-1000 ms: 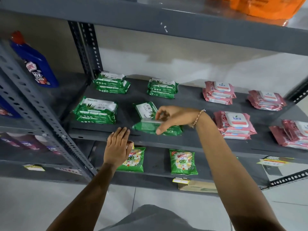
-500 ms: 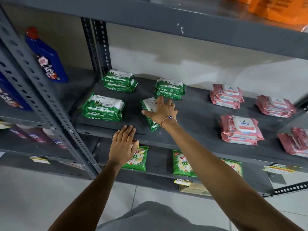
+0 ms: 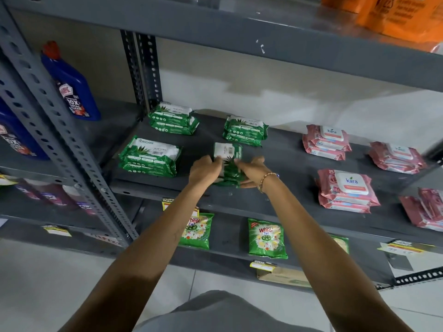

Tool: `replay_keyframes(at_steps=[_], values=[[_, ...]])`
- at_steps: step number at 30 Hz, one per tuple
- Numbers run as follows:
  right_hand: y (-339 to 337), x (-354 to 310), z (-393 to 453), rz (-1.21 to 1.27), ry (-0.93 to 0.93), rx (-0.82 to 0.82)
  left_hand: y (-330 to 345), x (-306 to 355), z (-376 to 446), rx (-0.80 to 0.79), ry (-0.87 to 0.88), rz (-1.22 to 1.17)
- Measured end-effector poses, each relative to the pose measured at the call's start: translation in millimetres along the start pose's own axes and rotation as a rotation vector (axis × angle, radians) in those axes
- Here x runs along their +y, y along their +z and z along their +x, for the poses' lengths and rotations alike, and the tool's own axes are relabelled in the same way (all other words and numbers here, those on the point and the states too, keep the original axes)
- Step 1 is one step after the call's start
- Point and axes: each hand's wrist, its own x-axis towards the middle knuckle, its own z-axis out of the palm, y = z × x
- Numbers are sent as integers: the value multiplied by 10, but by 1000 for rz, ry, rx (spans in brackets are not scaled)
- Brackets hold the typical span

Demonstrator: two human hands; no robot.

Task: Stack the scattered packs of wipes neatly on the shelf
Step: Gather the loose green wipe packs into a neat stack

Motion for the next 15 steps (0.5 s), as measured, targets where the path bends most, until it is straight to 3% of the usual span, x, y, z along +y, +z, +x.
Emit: replay_keyframes(at_steps=[5,7,9,10,12,15], values=[[181,206,-125,302,96,62,-139,85,143,-127,131,46],[155,210,-137,88,69,239,-125,52,104,-26,176,-12],[18,147,-84,-139,7,378,-33,12,-25,173,159,-110],[-67,96,-31,-223,-37,379,38,17,-137,263,107,-189],[-228,-25,64,-324,-119,229,181,66,-352,317,-112,-356],[-350,-97,182,-275,-92,16,336,127,-430,190,-398,-517]])
